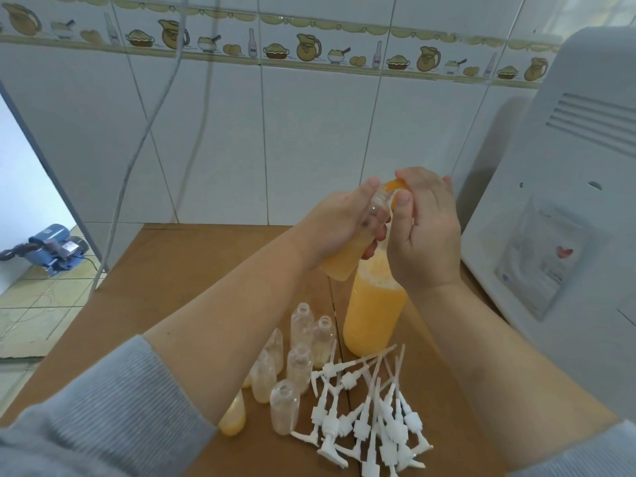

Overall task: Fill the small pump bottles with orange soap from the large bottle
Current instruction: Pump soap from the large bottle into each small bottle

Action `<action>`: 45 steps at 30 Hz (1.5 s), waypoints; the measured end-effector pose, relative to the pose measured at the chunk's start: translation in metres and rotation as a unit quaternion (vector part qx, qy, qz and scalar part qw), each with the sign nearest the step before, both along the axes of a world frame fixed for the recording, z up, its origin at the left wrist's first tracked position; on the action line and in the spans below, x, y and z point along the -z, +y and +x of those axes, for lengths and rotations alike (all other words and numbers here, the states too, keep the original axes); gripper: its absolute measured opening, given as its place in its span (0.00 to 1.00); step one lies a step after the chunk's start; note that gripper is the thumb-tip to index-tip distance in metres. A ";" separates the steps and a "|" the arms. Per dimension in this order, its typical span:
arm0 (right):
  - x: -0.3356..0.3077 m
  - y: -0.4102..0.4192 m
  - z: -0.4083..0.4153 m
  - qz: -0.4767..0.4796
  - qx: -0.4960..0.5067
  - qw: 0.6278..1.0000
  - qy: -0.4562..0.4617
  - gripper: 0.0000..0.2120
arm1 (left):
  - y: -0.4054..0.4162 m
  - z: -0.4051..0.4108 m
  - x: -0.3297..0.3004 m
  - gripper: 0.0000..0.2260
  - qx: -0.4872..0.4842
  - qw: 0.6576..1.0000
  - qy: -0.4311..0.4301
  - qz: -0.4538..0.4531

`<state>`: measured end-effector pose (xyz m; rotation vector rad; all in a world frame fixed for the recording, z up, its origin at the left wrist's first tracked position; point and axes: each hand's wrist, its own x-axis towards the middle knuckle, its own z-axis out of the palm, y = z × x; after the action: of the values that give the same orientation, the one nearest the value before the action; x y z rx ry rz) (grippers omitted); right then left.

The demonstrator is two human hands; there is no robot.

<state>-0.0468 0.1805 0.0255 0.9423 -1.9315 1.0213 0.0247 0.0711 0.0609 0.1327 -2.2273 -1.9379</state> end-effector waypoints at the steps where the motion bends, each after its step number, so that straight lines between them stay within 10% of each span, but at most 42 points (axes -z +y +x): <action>1: 0.000 0.001 0.002 0.009 0.000 1.000 -0.005 0.20 | 0.000 0.002 0.000 0.26 -0.003 1.000 0.000 -0.004; 9: -0.036 0.006 0.018 0.005 -0.033 0.997 -0.076 0.24 | -0.011 0.019 -0.003 0.23 0.003 1.000 0.014 -0.010; 16: -0.044 0.024 0.008 0.120 -0.028 0.988 -0.088 0.23 | -0.080 0.104 0.020 0.14 -0.167 0.980 0.056 0.087; 24: -0.046 0.025 0.005 0.174 0.010 0.983 -0.055 0.23 | -0.119 0.195 0.099 0.16 -0.353 0.936 -0.006 -0.006; 45: -0.041 0.018 0.004 0.172 0.031 0.983 -0.062 0.24 | -0.126 0.215 0.186 0.31 -0.208 0.957 -0.173 -0.100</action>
<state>-0.0432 0.1980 0.0664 1.0163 -2.2760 0.7371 0.2397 -0.0547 -0.1254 0.8947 -2.3386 -1.5466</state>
